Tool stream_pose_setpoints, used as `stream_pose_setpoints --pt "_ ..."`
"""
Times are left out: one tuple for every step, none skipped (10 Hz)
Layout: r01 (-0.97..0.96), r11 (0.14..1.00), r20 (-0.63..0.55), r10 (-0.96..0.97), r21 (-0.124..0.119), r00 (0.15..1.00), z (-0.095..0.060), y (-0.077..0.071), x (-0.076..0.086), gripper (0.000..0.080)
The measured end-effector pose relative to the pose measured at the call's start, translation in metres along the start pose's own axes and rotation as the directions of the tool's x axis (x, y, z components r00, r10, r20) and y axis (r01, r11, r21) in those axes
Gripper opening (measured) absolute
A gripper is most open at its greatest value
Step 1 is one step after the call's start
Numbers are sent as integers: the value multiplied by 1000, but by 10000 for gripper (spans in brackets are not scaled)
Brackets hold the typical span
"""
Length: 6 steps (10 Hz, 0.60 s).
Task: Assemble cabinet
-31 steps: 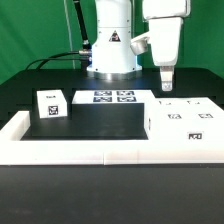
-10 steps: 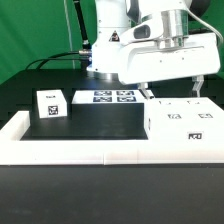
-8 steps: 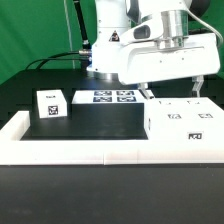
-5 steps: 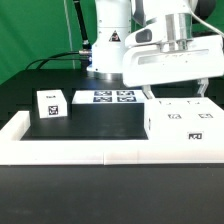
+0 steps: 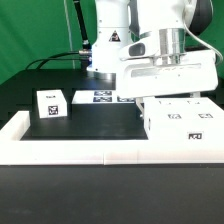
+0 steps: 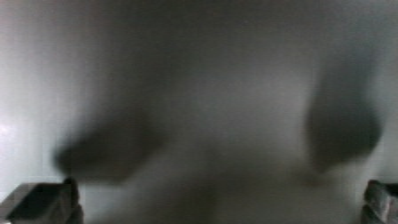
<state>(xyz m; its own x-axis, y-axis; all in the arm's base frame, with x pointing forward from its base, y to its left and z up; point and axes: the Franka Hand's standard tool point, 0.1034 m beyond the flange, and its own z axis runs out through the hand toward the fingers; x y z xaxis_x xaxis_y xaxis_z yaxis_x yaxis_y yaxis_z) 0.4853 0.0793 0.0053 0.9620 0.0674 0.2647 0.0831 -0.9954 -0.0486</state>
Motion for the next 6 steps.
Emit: stream_pose_setpoints --pt "1 1000 0 -1 0 1000 0 0 0 797" --pt "4 1000 -2 -4 -1 1000 0 2 2 797" --pt "6 1000 -3 -6 -2 1000 0 4 2 797" --pt "13 1000 -3 -13 -2 1000 0 4 2 675" --pt "19 1000 -3 -19 -3 1000 0 4 1 513" --pt "26 1000 -5 -26 -3 1000 0 5 2 513"
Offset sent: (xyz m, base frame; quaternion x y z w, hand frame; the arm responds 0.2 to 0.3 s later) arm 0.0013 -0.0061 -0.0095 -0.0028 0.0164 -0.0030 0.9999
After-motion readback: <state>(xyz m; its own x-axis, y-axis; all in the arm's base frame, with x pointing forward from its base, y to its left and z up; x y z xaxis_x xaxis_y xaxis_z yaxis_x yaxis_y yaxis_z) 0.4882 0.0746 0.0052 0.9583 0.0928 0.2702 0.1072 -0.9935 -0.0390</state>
